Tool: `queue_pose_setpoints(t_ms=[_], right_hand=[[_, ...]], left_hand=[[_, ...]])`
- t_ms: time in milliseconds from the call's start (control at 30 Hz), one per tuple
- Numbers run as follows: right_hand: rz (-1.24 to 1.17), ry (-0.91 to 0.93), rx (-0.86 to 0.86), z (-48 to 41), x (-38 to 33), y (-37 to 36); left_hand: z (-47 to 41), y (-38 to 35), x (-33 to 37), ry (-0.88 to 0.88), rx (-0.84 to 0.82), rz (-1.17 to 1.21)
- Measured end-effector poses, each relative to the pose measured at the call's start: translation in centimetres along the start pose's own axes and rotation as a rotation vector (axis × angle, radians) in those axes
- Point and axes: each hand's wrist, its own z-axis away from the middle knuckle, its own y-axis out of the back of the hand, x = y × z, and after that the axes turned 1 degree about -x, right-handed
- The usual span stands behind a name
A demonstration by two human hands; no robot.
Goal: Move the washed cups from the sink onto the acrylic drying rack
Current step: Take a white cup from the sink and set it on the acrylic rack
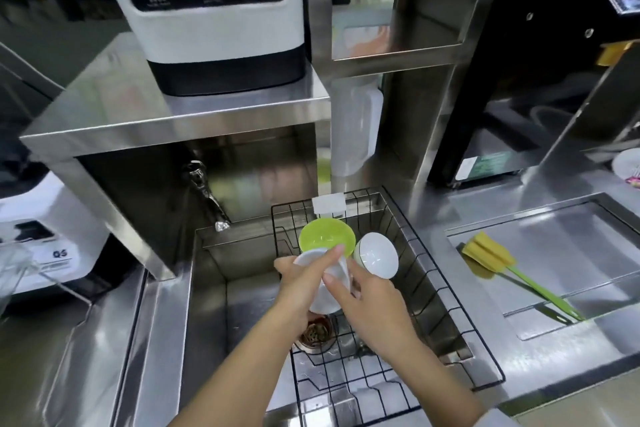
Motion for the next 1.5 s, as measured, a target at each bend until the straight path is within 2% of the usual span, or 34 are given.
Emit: queue_pose_setpoints(t_ms=[100,233,333,400,467,567,667,767,1000,1267,1333,1433,1500], right_hand=[[-0.027,0.112,0.063,0.3,-2.5,0.7],[-0.534,0.000,0.017,-0.6,-5.5,0.8],[-0.791,-0.116,-0.252,-0.7,-8.6,-0.1],[-0.878,-0.101,-0.428,-0.4,-10.8,-1.1],[-0.907,-0.043,-0.461,0.1,-13.1,-2.3],[-0.945,0.066,-0.404,1.0,-16.7,-4.5],[-0.869,0.198,-0.341,2.3,-20.5,-6.5],[-0.771,0.331,-0.359,3.7,-23.8,-8.3],[-0.526,0.576,-0.415,5.4,-30.3,-12.8],[-0.274,0.561,-0.542,5.4,-32.1,-16.5],[-0.226,0.561,-0.567,5.4,-32.4,-17.1],[-0.143,0.558,-0.620,5.3,-32.3,-17.8],[-0.100,0.545,-0.650,4.9,-32.2,-18.1]], left_hand=[[1.3,1.8,1.4,-0.100,0.019,0.104],[3.2,5.8,2.8,-0.197,-0.036,0.276],[5.1,9.1,3.5,-0.222,-0.134,0.414],[6.3,11.5,3.7,-0.285,-0.169,0.495],[7.4,14.1,4.0,-0.348,-0.183,0.529],[9.2,18.4,4.8,-0.446,-0.168,0.535],[10.9,23.2,5.0,-0.524,-0.112,0.546],[12.7,27.6,5.2,-0.599,-0.044,0.518],[15.7,36.1,5.5,-0.645,0.200,0.146],[15.6,40.5,3.3,-0.676,0.313,-0.179],[15.0,40.9,2.7,-0.638,0.366,-0.358],[14.9,40.9,1.7,-0.582,0.513,-0.809],[14.9,40.8,1.1,-0.583,0.536,-0.964]])
